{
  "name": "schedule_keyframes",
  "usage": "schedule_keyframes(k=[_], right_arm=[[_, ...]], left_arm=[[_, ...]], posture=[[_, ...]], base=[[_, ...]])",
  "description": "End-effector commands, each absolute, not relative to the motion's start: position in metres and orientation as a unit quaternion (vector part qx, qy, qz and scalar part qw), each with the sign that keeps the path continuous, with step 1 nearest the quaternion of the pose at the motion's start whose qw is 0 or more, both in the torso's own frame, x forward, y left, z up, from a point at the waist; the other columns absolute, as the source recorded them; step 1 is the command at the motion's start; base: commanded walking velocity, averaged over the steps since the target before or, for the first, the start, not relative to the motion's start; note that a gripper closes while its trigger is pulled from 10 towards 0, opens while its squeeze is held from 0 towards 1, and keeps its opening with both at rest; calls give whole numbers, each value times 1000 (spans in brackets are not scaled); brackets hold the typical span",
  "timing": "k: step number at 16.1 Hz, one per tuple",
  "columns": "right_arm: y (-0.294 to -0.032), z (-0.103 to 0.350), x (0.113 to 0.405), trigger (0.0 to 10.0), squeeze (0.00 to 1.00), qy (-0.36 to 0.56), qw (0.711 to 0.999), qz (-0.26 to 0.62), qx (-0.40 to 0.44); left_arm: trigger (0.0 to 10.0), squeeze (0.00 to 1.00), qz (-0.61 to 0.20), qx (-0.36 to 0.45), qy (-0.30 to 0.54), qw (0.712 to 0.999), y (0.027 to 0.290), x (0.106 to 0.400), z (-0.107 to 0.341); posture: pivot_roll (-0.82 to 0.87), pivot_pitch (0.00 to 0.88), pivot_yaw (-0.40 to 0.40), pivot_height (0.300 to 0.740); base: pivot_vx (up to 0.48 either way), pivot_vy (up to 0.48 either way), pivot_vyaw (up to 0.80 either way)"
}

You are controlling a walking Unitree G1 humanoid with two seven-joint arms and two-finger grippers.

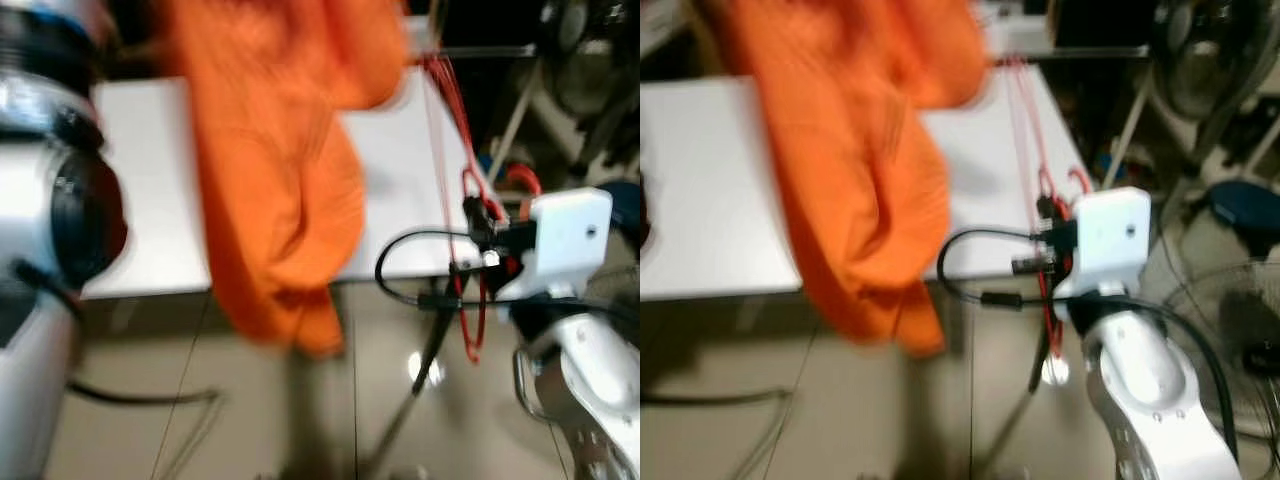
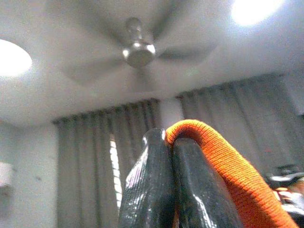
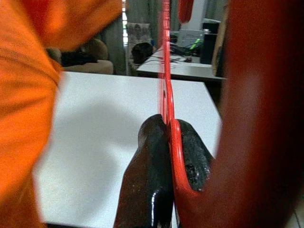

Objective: Hang hanger

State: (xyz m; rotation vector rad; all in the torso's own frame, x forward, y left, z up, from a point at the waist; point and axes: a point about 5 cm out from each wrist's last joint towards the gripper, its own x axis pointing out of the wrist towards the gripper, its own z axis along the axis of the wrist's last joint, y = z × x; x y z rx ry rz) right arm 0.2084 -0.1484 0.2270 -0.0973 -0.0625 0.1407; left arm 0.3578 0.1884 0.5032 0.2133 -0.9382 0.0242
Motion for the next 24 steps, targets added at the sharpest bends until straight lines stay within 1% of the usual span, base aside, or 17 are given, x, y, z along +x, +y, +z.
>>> schedule_keyframes(k=[1, 3, 5, 6, 7, 9, 11, 12, 14, 15, 16, 17, 18, 19, 22, 23, 24], right_arm=[[-151, 229, 206, 10000, 0, -38, 996, 61, -54], [-151, 228, 205, 10000, 0, -36, 996, 62, -56], [-149, 227, 205, 10000, 0, -36, 996, 65, -56], [-149, 227, 205, 10000, 0, -35, 996, 67, -56], [-148, 226, 206, 10000, 0, -32, 995, 73, -58], [-147, 225, 205, 10000, 0, -28, 995, 80, -59], [-145, 223, 204, 10000, 0, -23, 994, 86, -60], [-144, 222, 204, 10000, 0, -20, 994, 88, -61], [-144, 220, 204, 10000, 0, -13, 994, 92, -61], [-144, 218, 204, 10000, 0, -9, 993, 96, -62], [-142, 217, 204, 10000, 0, -4, 993, 104, -62], [-141, 216, 205, 10000, 0, -1, 992, 108, -62], [-139, 215, 205, 10000, 0, 1, 992, 113, -61], [-138, 214, 206, 10000, 0, 3, 991, 116, -61], [-137, 215, 207, 10000, 0, 3, 991, 121, -60], [-138, 216, 208, 10000, 0, 0, 991, 120, -61], [-138, 217, 208, 10000, 0, -2, 991, 120, -61]], left_arm=[[10000, 0, 34, 134, -475, 869, 184, 351, 516], [10000, 0, 44, 151, -462, 873, 185, 358, 508], [10000, 0, 12, 175, -427, 887, 171, 374, 481], [10000, 0, -6, 199, -395, 897, 161, 387, 456], [10000, 0, -35, 235, -336, 911, 147, 403, 413], [10000, 0, -64, 258, -278, 923, 138, 414, 372], [10000, 0, -122, 277, -181, 936, 128, 422, 316], [10000, 0, -167, 269, -119, 941, 124, 423, 286], [10000, 0, -256, 295, -23, 920, 117, 417, 234], [10000, 0, -279, 300, 16, 912, 119, 414, 218], [10000, 0, -304, 292, 74, 904, 124, 410, 198], [10000, 0, -308, 281, 106, 903, 129, 408, 189], [10000, 522, -311, 269, 137, 901, 136, 405, 180], [10000, 1000, -315, 248, 151, 904, 142, 404, 178], [10000, 1000, -317, 247, 146, 904, 162, 405, 193], [10000, 773, -315, 239, 97, 913, 172, 406, 214], [10000, 0, -301, 204, 53, 930, 182, 408, 233]], posture=[[-299, 0, 84, 740], [-297, 0, 85, 740], [-298, 0, 82, 740], [-296, 0, 80, 740], [-295, 0, 76, 740], [-298, 0, 77, 740], [-297, 0, 79, 740], [-297, 0, 80, 740], [-286, 0, 75, 740], [-284, 0, 75, 740], [-280, 0, 73, 740], [-272, 0, 70, 740], [-269, 0, 69, 740], [-263, 0, 67, 740], [-260, 0, 67, 740], [-255, 0, 68, 740], [-252, 0, 73, 740]], base=[[352, 0, 0], [334, 0, 0], [332, 0, 0], [330, 0, 0], [311, 0, 0], [313, 0, 0], [268, 0, 0], [0, 0, 0], [0, 0, 0], [0, 0, 0], [0, 0, 0], [0, 0, 0], [0, 0, 0], [0, 0, 0], [0, 0, 0], [0, 0, 0], [0, 0, 0]])
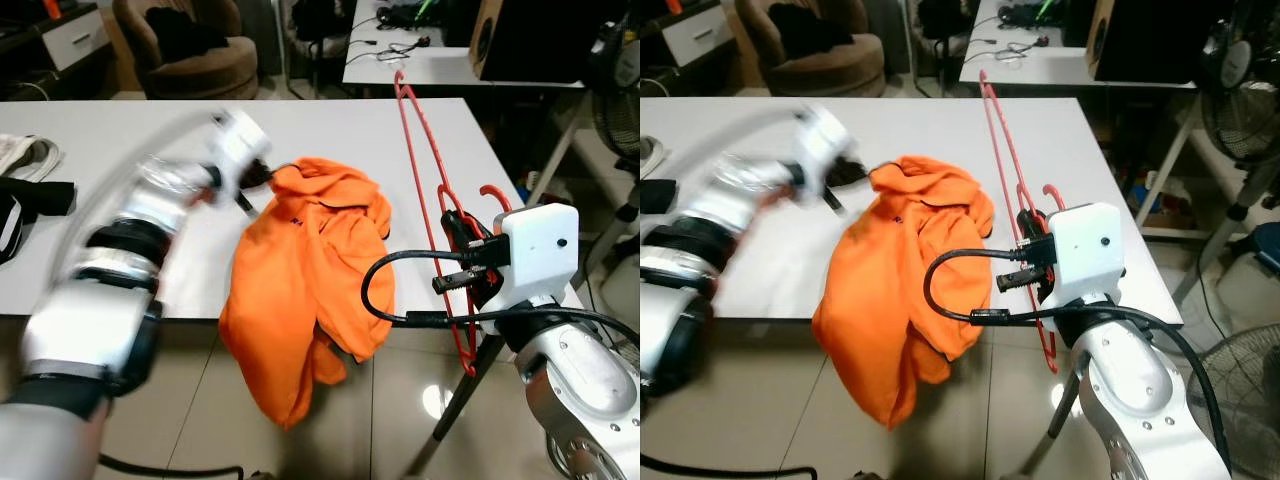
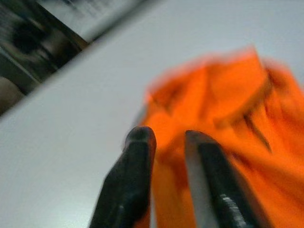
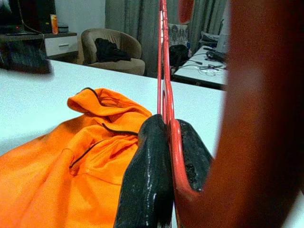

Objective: Hang hanger

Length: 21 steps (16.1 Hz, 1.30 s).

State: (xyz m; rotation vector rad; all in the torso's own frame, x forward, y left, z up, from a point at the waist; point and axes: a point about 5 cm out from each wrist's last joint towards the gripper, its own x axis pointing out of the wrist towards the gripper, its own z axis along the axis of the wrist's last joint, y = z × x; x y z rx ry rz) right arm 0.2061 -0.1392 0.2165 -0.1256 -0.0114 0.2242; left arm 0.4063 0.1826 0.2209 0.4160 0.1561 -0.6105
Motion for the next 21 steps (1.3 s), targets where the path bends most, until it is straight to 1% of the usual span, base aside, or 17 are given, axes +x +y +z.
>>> schedule_keyframes(k=[1, 3, 4, 5, 7, 8, 9, 10, 12, 14, 16, 17, 21], right_arm=[[-139, 217, 208, 10000, 0, -2, 991, 119, -61], [-139, 216, 208, 10000, 0, -3, 991, 117, -60], [-139, 215, 208, 10000, 0, -3, 992, 115, -58], [-139, 215, 207, 10000, 0, -3, 992, 112, -55], [-139, 214, 208, 10000, 0, -4, 993, 109, -50], [-138, 213, 208, 10000, 0, -3, 993, 107, -42], [-137, 206, 211, 10000, 0, 6, 995, 97, -21], [-136, 201, 215, 10000, 0, 12, 996, 91, -11], [-137, 198, 220, 10000, 0, 16, 997, 82, -4], [-134, 197, 221, 10000, 0, 14, 996, 86, -10], [-133, 196, 221, 10000, 0, 15, 995, 95, -21], [-131, 193, 220, 10000, 0, 19, 993, 113, -37], [-124, 188, 227, 10000, 0, 23, 990, 129, -54]], left_arm=[[10000, 0, -278, 169, 10, 946, 191, 408, 248], [10000, 0, -253, 137, -47, 957, 198, 402, 253], [10000, 0, -233, 102, -70, 965, 198, 398, 251], [10000, 0, -219, 76, -117, 966, 190, 385, 249], [10000, 0, -206, 46, -138, 968, 181, 366, 243], [10000, 0, -205, 33, -137, 969, 173, 350, 236], [10000, 0, -217, 19, -111, 970, 157, 335, 220], [10000, 0, -205, 31, -94, 974, 150, 333, 208], [10000, 0, -214, 61, -83, 971, 140, 329, 199], [10000, 0, -205, 65, -65, 975, 141, 322, 193], [10000, 0, -202, 86, -53, 974, 144, 315, 188], [10000, 0, -198, 89, -42, 975, 145, 310, 182], [10000, 0, -190, 96, -31, 977, 148, 305, 178]], posture=[[-249, 0, 77, 740], [-248, 2, 82, 740], [-248, 2, 83, 740], [-250, 3, 85, 740], [-240, 4, 90, 740], [-232, 5, 88, 740], [-217, 2, 80, 740], [-214, 2, 79, 740], [-213, 0, 80, 740], [-211, 1, 89, 740], [-213, 0, 90, 740], [-213, 0, 91, 740], [-206, 0, 90, 740]], base=[[0, 0, 0], [0, 0, 0], [0, 0, 0], [0, 0, 0], [0, 0, 0], [0, 0, 0], [0, 405, 0], [0, 416, 0], [0, 414, 0], [0, 418, 0], [0, 412, 0], [0, 416, 0], [0, 412, 0]])
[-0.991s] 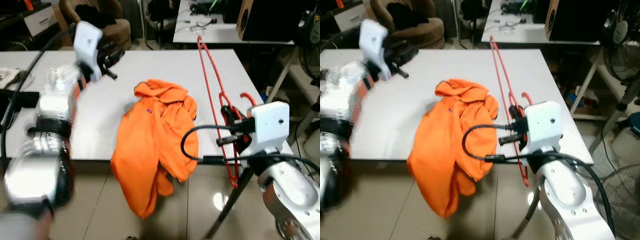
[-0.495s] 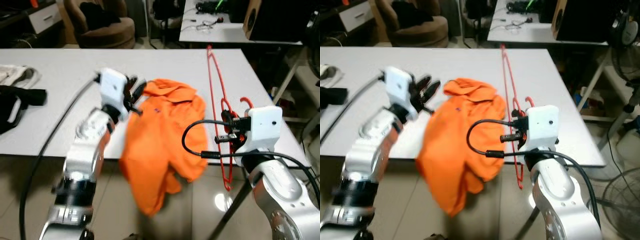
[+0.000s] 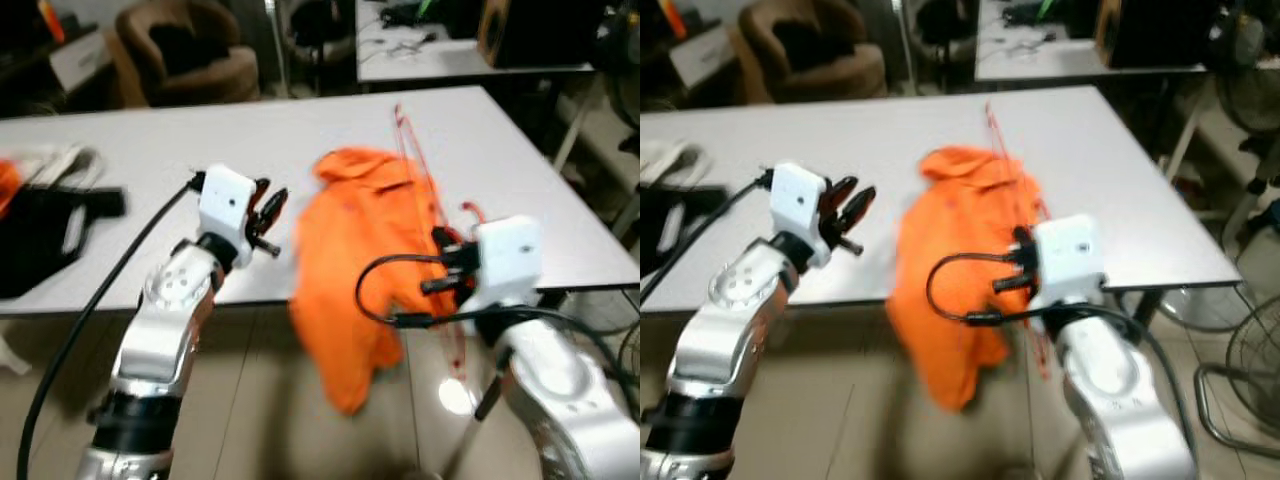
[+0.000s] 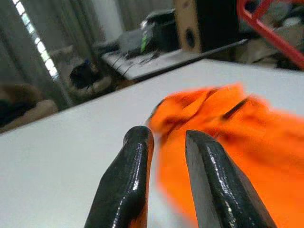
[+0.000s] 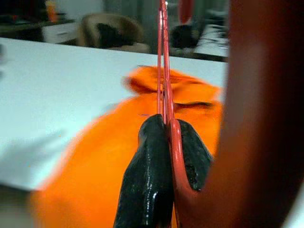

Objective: Hang hanger

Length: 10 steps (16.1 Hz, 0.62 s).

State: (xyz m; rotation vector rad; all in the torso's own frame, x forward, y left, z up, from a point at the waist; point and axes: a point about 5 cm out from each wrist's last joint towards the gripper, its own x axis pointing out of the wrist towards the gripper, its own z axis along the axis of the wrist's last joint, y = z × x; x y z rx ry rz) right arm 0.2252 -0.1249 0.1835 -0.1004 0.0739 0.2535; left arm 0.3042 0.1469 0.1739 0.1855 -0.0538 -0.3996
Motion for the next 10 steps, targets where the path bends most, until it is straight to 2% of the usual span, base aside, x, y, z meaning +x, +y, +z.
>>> schedule_keyframes(k=[1, 7, 8, 10], right_arm=[[-124, 186, 227, 10000, 0, 24, 990, 128, -55], [-126, 166, 216, 10000, 0, 62, 986, 151, -29], [-126, 144, 209, 10000, 0, 138, 975, 168, -32], [-126, 130, 202, 10000, 0, 181, 965, 186, -43]], left_arm=[[10000, 0, -187, 98, -29, 977, 149, 305, 177], [10000, 0, -182, 99, -23, 978, 150, 299, 175], [10000, 0, -179, 99, -22, 979, 150, 298, 174], [10000, 0, -176, 102, -19, 979, 152, 296, 172]], posture=[[-206, 0, 90, 740], [-208, 4, 90, 740], [-209, 3, 86, 740], [-206, 2, 85, 740]], base=[[0, 412, 0], [0, 413, 0], [0, 412, 0], [0, 414, 0]])
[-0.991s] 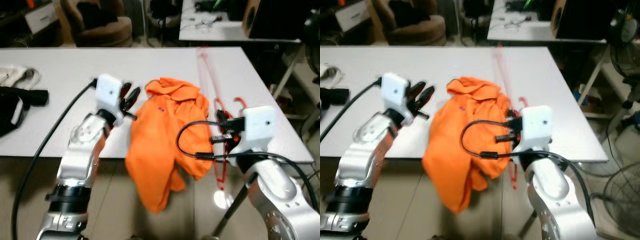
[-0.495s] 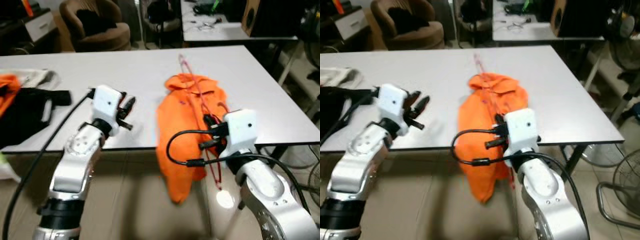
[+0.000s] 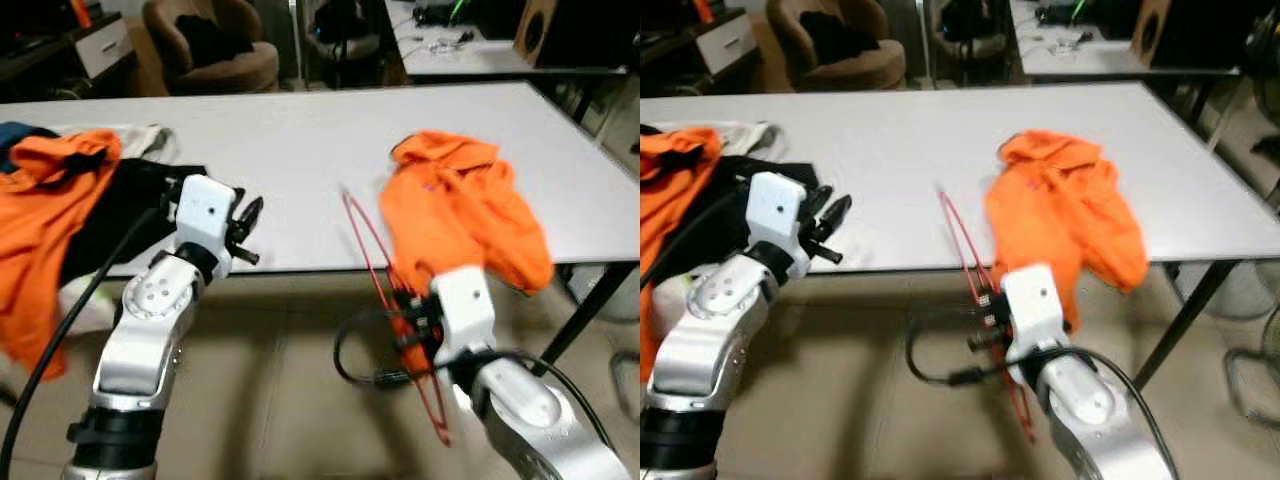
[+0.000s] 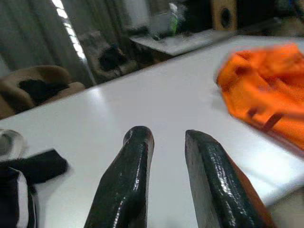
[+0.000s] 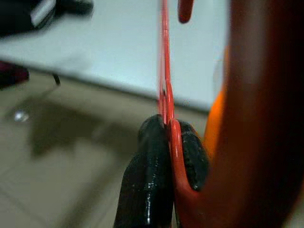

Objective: Hang hanger

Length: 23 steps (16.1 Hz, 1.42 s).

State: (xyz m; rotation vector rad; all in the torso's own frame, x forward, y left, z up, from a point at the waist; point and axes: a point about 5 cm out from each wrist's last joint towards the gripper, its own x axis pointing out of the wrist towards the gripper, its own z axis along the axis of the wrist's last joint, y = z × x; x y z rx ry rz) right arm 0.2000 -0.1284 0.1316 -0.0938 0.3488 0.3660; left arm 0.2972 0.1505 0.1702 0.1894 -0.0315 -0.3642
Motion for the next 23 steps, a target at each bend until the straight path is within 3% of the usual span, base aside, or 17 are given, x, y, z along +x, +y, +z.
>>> schedule_keyframes(k=[1, 12, 21, 23], right_arm=[[-127, 132, 202, 10000, 0, 172, 967, 182, -38], [-132, 167, 219, 10000, 0, 55, 986, 153, -39], [-134, 172, 224, 10000, 0, 33, 987, 150, -41], [-134, 172, 224, 10000, 0, 31, 987, 150, -42]], left_arm=[[10000, 0, -173, 103, -16, 979, 153, 295, 171], [10000, 0, -157, 103, -16, 982, 159, 292, 172], [10000, 0, -157, 100, -23, 982, 157, 295, 175], [10000, 0, -146, 81, -45, 985, 157, 297, 182]], posture=[[-208, 1, 83, 740], [-203, 0, 67, 740], [-202, 0, 69, 740], [-204, 0, 71, 740]], base=[[0, 412, 0], [0, 411, 0], [0, 413, 0], [0, -240, 0]])
